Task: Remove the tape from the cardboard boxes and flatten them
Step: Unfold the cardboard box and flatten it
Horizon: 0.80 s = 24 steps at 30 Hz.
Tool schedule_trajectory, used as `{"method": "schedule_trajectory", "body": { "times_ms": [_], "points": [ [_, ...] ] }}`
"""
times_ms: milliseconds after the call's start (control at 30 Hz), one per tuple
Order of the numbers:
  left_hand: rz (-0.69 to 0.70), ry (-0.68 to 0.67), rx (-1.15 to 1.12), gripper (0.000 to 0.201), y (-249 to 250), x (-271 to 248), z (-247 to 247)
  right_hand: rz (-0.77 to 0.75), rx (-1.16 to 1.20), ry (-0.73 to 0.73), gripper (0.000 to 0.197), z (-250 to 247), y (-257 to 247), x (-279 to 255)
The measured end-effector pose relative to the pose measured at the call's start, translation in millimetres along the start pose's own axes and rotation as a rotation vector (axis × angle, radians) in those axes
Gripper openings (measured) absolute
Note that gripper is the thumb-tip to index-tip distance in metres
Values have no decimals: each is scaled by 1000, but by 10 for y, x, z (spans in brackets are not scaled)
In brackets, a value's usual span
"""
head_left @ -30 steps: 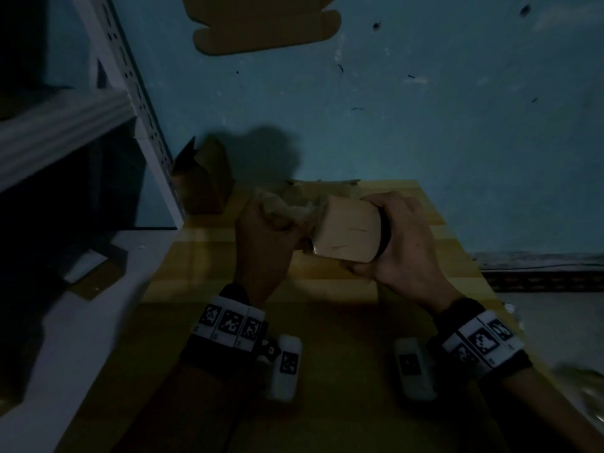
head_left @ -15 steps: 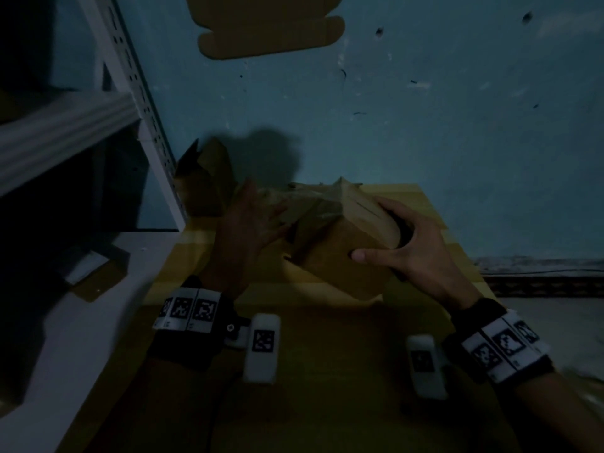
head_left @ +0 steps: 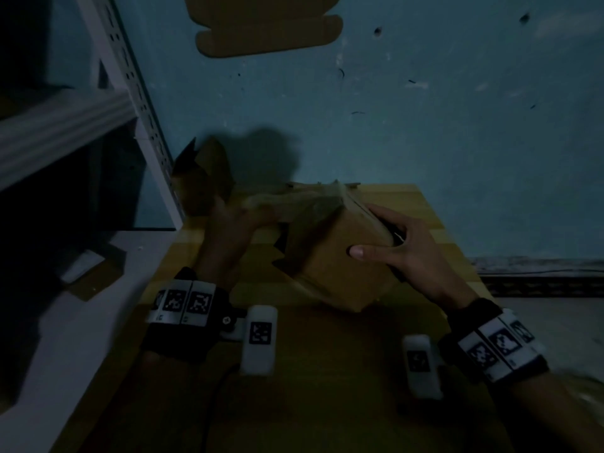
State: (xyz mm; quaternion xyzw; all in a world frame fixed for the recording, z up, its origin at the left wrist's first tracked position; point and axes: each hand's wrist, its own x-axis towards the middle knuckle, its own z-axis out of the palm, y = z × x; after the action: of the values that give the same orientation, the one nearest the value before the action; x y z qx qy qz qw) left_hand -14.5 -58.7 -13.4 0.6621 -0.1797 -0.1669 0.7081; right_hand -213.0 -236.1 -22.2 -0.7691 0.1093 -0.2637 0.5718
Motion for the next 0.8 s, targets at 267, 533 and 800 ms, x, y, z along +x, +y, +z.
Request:
{"method": "schedule_trajectory", "body": {
  "times_ms": [267,533,800],
  "points": [
    [278,-86,84,72,10,-35,-48,43,19,9,61,-11,-11,8],
    [711,-276,450,53,192,-99,44,31,10,-6,51,24,-23,-2],
    [613,-411,309,42,216,-186,97,20,8,23,68,39,14,10]
  ]
}}
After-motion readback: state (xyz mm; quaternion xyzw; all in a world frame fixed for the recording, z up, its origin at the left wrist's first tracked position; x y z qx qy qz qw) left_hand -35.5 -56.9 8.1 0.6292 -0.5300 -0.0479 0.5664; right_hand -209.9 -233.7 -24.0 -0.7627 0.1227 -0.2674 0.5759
